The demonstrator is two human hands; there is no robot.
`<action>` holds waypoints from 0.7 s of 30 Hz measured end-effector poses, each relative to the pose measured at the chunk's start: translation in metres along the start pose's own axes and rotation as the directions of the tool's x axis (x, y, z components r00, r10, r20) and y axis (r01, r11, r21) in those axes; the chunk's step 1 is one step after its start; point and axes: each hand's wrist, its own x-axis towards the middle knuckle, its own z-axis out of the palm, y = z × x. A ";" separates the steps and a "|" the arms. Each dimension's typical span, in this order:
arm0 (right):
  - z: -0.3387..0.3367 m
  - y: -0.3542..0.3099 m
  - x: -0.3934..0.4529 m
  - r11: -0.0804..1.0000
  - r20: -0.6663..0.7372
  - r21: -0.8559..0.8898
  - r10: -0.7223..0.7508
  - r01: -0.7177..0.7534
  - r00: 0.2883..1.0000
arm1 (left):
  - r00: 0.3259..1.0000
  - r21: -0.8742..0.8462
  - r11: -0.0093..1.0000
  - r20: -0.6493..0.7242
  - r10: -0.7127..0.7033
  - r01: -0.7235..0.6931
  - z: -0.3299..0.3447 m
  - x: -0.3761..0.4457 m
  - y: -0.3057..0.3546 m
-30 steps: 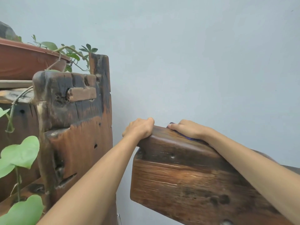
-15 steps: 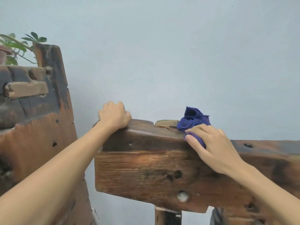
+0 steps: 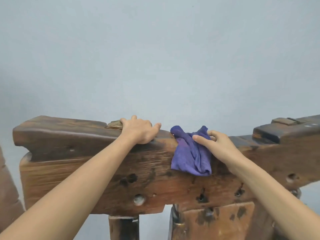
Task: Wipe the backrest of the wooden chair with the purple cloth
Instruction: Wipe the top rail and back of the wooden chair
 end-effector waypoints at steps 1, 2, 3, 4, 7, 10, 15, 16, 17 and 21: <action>-0.001 -0.001 0.001 0.998 0.017 0.062 0.012 -0.013 1.000 | 1.000 0.008 1.000 -0.002 0.001 -0.001 0.000 -0.002 0.000; -0.003 -0.004 0.002 0.992 0.030 0.124 0.022 -0.025 0.999 | 1.000 0.016 1.000 -0.013 0.001 -0.001 0.000 -0.003 -0.001; -0.005 -0.006 0.003 0.977 0.042 0.210 0.026 -0.034 0.999 | 1.000 0.021 1.000 -0.025 0.001 -0.001 0.000 -0.004 -0.001; -0.008 -0.009 0.003 0.947 0.056 0.317 0.024 -0.041 0.998 | 0.999 0.026 1.000 -0.032 0.003 -0.002 0.000 -0.005 -0.001; -0.030 -0.020 0.001 0.886 0.023 0.458 -0.086 0.066 0.996 | 0.999 0.027 1.000 -0.033 -0.004 0.005 -0.001 -0.005 0.000; -0.060 -0.032 -0.001 0.872 -0.014 0.419 -0.275 0.255 0.961 | 0.999 0.022 1.000 -0.038 -0.004 0.005 0.000 -0.004 0.001; -0.112 -0.041 0.014 0.875 0.114 0.371 -0.376 0.311 0.920 | 0.998 0.022 1.000 -0.055 0.001 0.001 0.003 -0.002 -0.003; -0.118 -0.039 0.020 0.875 0.137 0.390 -0.364 0.288 0.921 | 0.998 0.025 1.000 -0.056 -0.001 0.002 0.003 -0.002 -0.006; -0.126 -0.035 0.027 0.872 0.152 0.419 -0.343 0.253 0.927 | 0.999 0.026 1.000 -0.055 0.000 0.002 0.004 -0.001 -0.004; -0.145 0.001 0.062 0.839 0.149 0.540 -0.170 0.063 0.974 | 0.998 0.020 1.000 -0.062 -0.006 0.008 0.005 0.002 -0.004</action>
